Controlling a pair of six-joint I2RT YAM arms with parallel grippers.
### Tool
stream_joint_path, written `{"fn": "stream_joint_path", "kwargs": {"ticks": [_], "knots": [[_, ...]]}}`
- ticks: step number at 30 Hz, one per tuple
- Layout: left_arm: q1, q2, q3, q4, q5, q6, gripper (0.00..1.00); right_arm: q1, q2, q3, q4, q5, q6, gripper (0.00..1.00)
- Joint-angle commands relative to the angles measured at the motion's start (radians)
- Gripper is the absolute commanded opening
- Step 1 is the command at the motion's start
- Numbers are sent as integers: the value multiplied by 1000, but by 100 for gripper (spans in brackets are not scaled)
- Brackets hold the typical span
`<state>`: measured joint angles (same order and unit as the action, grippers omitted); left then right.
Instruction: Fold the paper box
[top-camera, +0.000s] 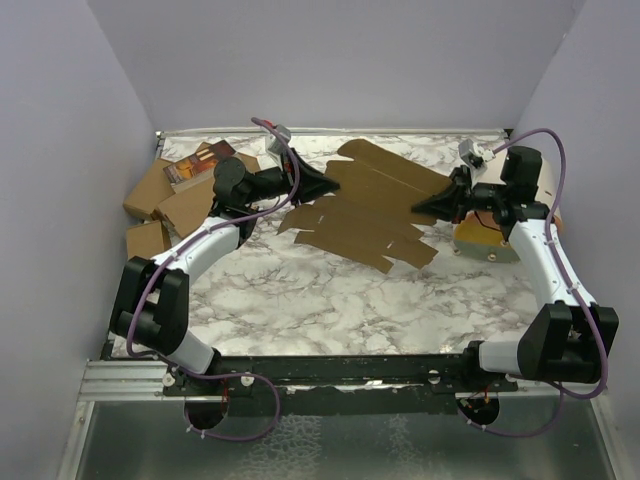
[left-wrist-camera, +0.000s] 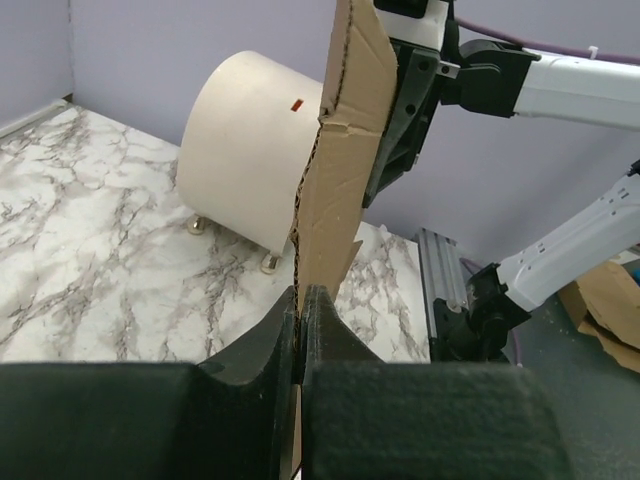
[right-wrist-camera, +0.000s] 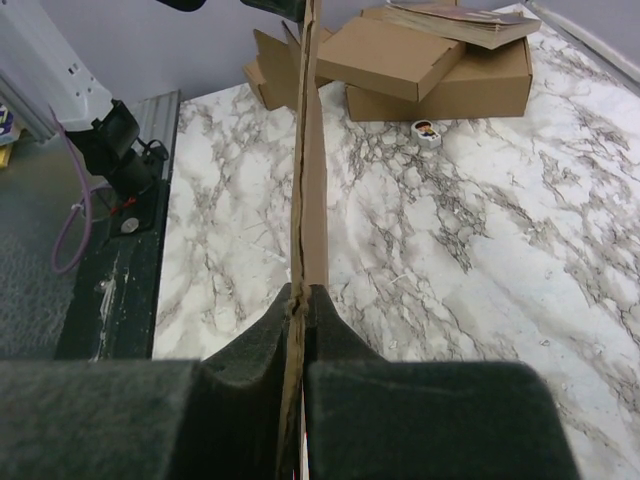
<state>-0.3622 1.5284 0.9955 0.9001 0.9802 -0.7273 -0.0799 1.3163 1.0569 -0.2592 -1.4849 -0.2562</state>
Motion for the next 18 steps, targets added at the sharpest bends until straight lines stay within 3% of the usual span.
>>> {"fn": "stream_joint_path", "kwargs": {"ticks": [1, 12, 18], "knots": [[-3, 15, 35, 53, 67, 1, 0, -1, -2, -7, 30, -37, 14, 4], [7, -28, -12, 75, 77, 5, 0, -2, -55, -6, -6, -18, 11, 41], [15, -45, -23, 21, 83, 53, 0, -11, -56, 26, -79, -10, -16, 43]]}}
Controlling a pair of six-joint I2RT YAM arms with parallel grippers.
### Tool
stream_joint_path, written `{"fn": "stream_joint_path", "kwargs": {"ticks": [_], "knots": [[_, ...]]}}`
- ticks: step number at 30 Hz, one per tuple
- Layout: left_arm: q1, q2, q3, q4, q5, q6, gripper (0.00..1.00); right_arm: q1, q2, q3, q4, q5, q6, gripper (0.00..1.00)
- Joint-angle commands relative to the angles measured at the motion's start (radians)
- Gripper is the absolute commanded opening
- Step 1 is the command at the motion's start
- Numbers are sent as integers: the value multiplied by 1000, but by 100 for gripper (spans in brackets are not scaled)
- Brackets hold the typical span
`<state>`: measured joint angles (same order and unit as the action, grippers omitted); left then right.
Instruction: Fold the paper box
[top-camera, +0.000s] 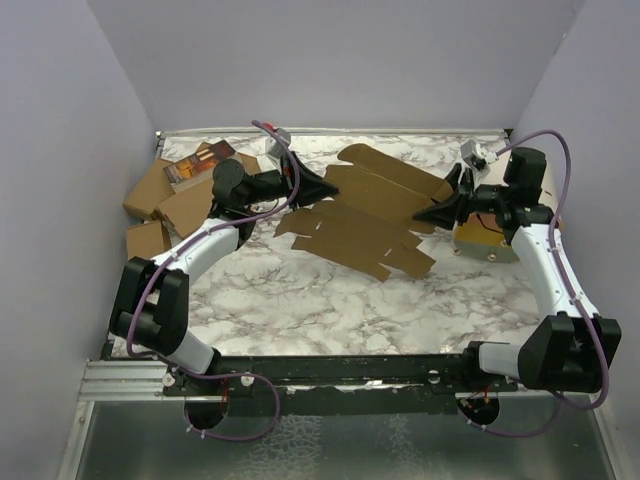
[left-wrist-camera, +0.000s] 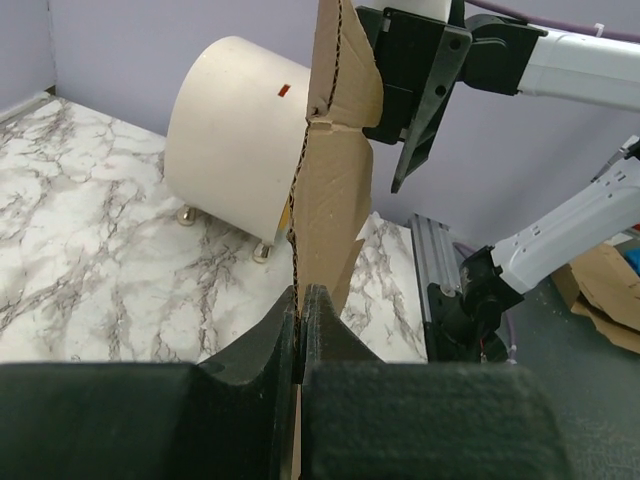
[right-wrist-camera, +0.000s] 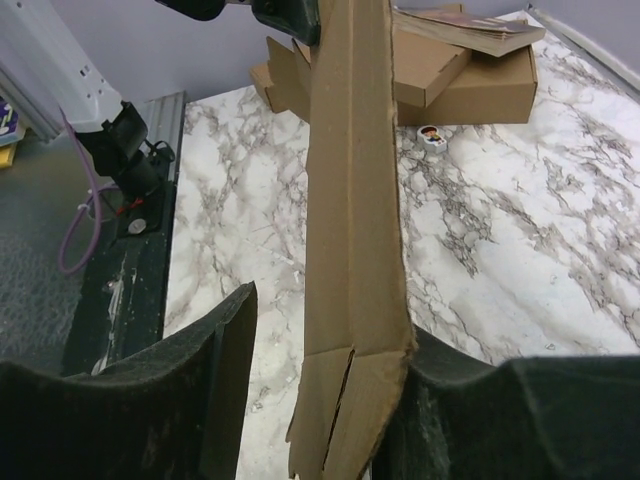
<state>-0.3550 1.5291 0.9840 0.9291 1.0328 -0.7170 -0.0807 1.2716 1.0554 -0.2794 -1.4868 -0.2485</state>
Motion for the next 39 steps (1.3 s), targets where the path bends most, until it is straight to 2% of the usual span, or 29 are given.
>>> {"fn": "stream_joint_path", "kwargs": {"ticks": [1, 10, 25, 31, 39], "knots": [[9, -51, -17, -13, 31, 50, 0, -10, -8, 30, -65, -6, -26, 43], [15, -88, -38, -66, 26, 102, 0, -10, 34, 48, -142, -16, -73, 39], [16, -52, -20, -13, 31, 47, 0, 42, 64, 28, -136, 4, -61, 37], [15, -45, -25, -4, 32, 38, 0, 45, 65, 27, -134, 5, -61, 34], [15, -27, -27, 21, 37, 12, 0, 50, 65, 17, -117, 7, -48, 24]]}}
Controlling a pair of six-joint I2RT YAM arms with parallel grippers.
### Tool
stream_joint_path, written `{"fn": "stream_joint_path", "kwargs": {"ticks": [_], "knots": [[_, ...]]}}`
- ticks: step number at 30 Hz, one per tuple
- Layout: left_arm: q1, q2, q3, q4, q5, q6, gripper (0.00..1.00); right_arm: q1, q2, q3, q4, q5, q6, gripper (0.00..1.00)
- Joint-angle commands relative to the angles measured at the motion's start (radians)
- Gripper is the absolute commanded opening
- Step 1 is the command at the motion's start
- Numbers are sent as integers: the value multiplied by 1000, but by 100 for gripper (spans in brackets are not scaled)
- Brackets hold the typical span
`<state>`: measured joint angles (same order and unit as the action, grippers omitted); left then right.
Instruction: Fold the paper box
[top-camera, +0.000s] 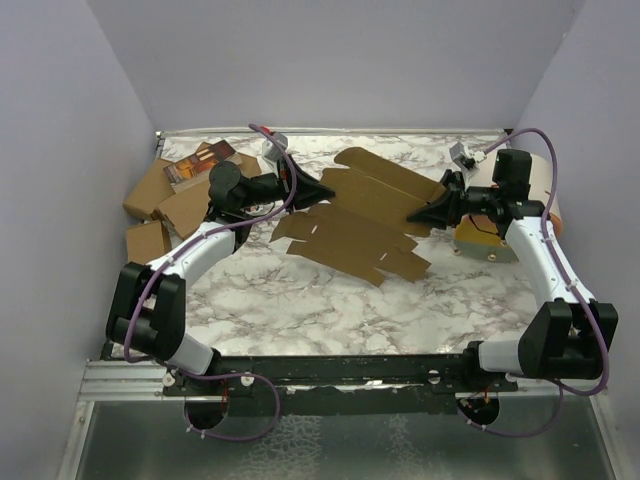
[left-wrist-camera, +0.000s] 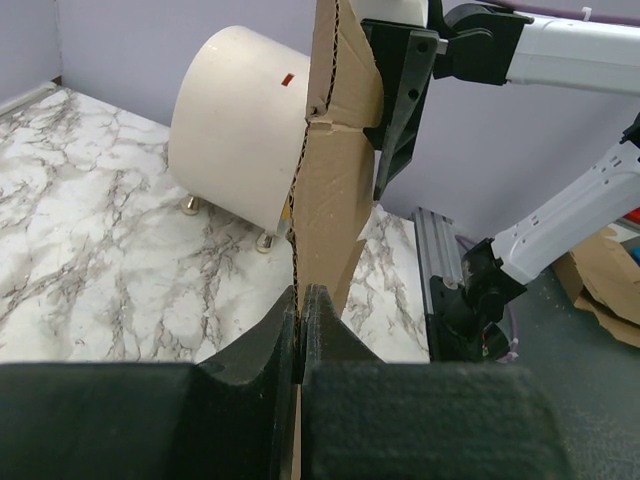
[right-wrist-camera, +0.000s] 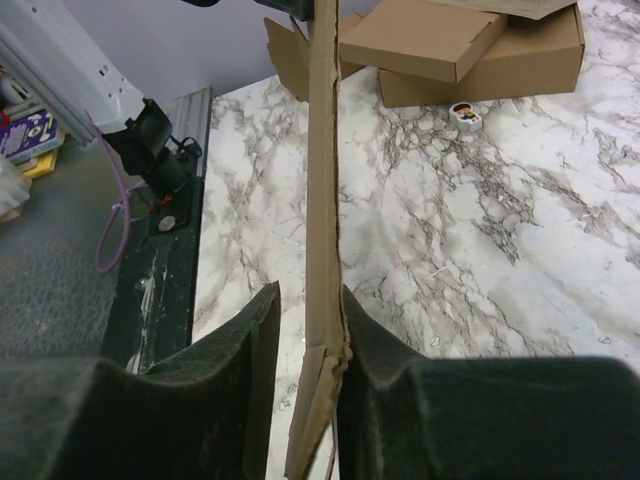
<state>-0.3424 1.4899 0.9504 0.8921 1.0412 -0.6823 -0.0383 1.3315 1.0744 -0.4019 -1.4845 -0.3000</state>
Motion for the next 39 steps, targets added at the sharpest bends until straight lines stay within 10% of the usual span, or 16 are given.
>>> {"fn": "stream_joint_path", "kwargs": {"ticks": [1, 30, 39], "knots": [[3, 14, 8, 63, 31, -27, 0, 8, 6, -1, 6, 5, 4, 23], [5, -8, 26, -27, 28, 28, 0, 8, 9, 7, -18, -22, -4, 1], [127, -132, -99, -51, -116, -8, 39, 6, -15, -38, 115, -23, 121, 1]]}}
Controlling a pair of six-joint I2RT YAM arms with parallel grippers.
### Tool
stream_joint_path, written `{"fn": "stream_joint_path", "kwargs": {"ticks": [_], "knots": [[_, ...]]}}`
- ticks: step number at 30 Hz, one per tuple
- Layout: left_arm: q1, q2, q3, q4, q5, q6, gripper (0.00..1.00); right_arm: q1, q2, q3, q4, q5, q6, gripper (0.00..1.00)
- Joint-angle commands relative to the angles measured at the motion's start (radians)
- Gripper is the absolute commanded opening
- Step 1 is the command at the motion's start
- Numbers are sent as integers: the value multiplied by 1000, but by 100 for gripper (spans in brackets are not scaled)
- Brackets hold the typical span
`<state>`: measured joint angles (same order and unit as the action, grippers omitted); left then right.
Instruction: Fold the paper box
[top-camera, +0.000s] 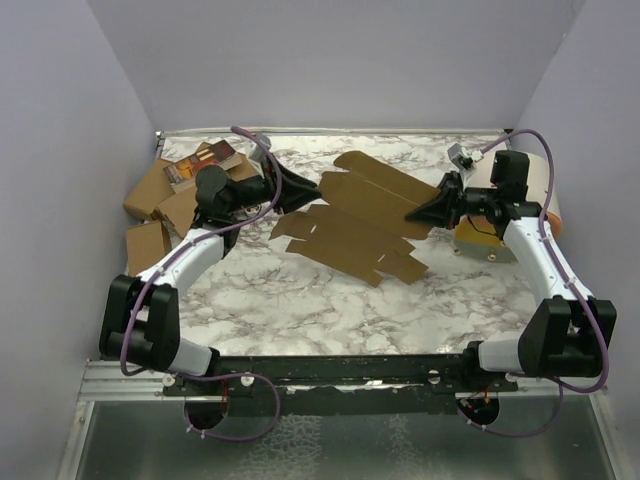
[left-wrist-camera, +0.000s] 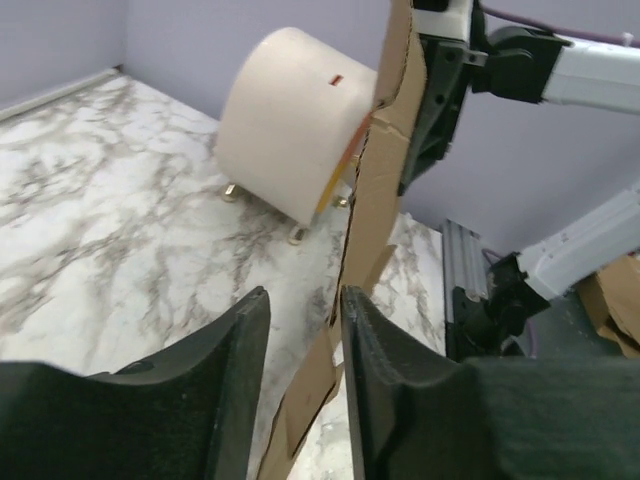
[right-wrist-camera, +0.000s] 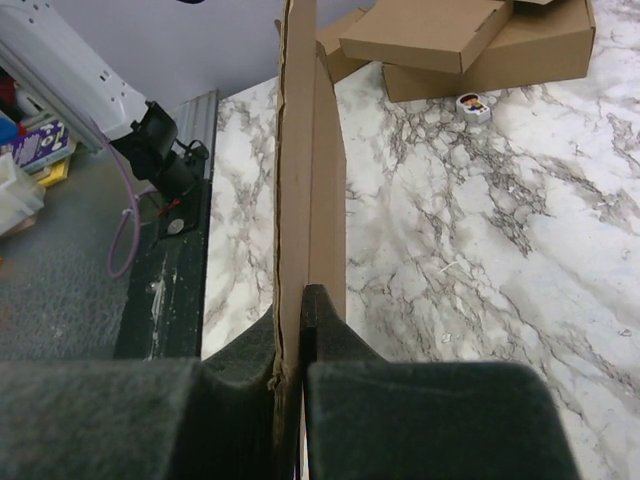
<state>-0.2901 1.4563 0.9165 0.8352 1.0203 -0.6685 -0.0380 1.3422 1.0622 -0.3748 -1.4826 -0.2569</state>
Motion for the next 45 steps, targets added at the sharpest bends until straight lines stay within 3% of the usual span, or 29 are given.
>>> {"fn": "stream_joint_path", "kwargs": {"ticks": [1, 5, 8, 12, 16, 22, 28, 38, 45], "knots": [[102, -128, -94, 5, -122, -32, 41, 6, -26, -31, 102, -23, 93, 1], [190, -253, -230, -2, -238, -48, 54, 4, -29, -41, 131, -11, 122, 1], [200, -357, -326, -31, -335, -20, 68, 4, -30, -42, 130, -8, 125, 1], [201, -512, -428, -137, -546, -24, 98, 4, -34, -45, 129, -2, 125, 1], [203, -633, -481, -202, -632, -33, 99, 4, -35, -48, 130, 4, 124, 1], [203, -645, -549, -196, -556, -85, 96, 4, -32, -51, 137, 28, 128, 1], [202, -639, -687, 34, -488, -233, 96, 0, -30, -69, 188, 47, 175, 1], [196, -555, -751, 104, -461, -264, 94, 0, -1, -77, 207, 69, 185, 1], [116, -412, -741, 231, -452, -258, 89, -2, 7, -83, 219, 75, 187, 1]]}}
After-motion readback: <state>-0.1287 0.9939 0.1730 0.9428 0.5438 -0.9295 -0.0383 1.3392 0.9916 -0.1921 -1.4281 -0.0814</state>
